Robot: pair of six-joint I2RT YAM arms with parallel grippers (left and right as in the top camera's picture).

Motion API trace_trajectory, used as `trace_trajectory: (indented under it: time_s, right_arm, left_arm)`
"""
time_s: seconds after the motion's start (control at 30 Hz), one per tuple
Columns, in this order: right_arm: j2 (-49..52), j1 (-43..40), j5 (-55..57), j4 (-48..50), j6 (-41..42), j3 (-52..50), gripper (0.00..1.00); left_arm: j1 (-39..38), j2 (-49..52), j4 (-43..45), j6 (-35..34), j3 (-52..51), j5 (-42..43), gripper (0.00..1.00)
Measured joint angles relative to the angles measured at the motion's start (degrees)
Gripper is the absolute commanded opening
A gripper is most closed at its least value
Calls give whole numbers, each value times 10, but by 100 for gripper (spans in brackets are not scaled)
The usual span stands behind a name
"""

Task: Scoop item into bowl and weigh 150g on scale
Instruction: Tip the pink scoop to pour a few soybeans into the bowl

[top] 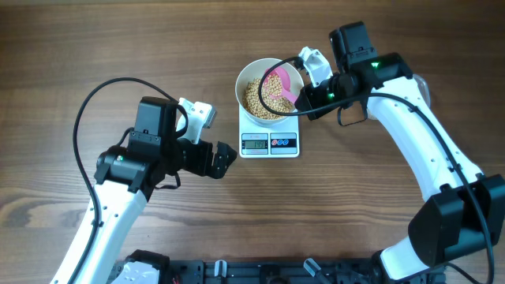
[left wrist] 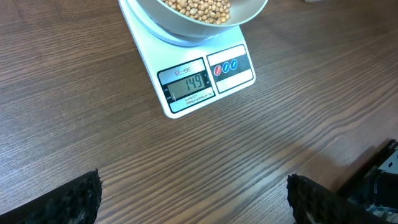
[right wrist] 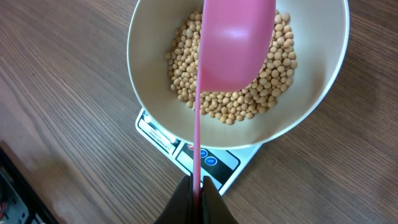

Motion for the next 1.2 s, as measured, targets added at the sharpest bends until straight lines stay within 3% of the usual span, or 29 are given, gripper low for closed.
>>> trace_trajectory:
  time_s: [0.5,1.2]
  right_arm:
    - [0,-73,-102,-6,28,0,4]
    - [-8,-15,-40,-8,-18,0,4]
  left_arm:
    - [0,0,0,0,0,0,100]
    - [0,0,0,0,0,0,100]
